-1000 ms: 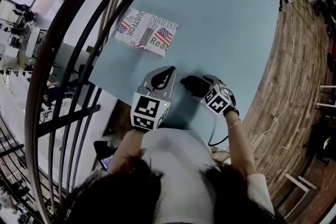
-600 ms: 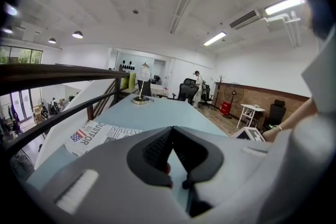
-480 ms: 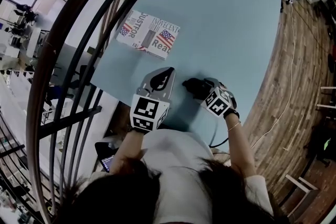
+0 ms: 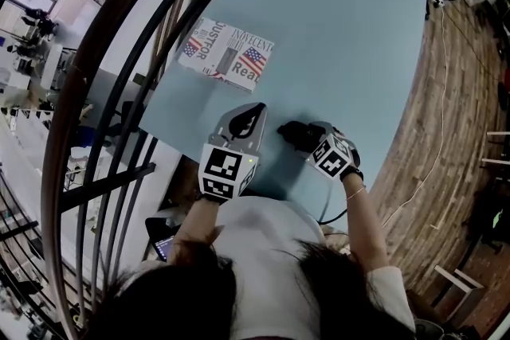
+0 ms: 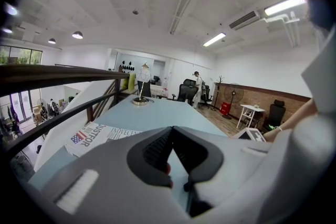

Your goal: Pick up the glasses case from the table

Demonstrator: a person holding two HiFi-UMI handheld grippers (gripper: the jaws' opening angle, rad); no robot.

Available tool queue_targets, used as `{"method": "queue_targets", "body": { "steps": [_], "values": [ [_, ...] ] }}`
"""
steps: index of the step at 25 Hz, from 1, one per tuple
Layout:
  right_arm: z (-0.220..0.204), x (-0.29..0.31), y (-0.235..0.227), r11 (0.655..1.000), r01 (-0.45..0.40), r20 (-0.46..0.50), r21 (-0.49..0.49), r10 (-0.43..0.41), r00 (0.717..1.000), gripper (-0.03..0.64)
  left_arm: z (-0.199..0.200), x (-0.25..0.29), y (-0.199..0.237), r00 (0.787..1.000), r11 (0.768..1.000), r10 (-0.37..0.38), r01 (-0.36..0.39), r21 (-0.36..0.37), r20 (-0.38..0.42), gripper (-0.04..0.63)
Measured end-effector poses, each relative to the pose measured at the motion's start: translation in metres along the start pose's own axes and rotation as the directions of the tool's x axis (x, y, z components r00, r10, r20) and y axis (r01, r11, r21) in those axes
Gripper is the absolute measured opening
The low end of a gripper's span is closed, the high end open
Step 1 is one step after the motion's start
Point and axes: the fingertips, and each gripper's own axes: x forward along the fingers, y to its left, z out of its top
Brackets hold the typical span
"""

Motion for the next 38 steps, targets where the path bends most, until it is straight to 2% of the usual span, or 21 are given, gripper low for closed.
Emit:
{"method": "queue_targets", "body": {
  "steps": [12, 24, 31, 38],
  "values": [
    [0.005, -0.007, -0.002, 1.000, 0.020, 0.012, -0.014, -0.020, 1.000, 0.333, 0.005, -0.002, 0.001, 1.000, 1.000, 0.001, -0.001, 0.008, 0.007, 0.057],
    [0.024, -0.032, -0.017, 0.995, 0.096, 0.096, 0.017, -0.097, 0.991, 0.331, 0.018, -0.002, -0.004, 0.999, 0.999, -0.017, 0.016, 0.035, 0.035, 0.057],
    [0.033, -0.062, -0.028, 0.981, 0.181, 0.160, 0.066, -0.189, 0.969, 0.331, 0.031, -0.001, -0.015, 0.997, 0.996, -0.052, 0.047, 0.070, 0.061, 0.057],
    [0.034, -0.103, -0.043, 0.947, 0.277, 0.225, 0.164, -0.310, 0.924, 0.331, 0.039, 0.001, -0.028, 0.993, 0.991, -0.096, 0.089, 0.101, 0.070, 0.057]
  ]
}}
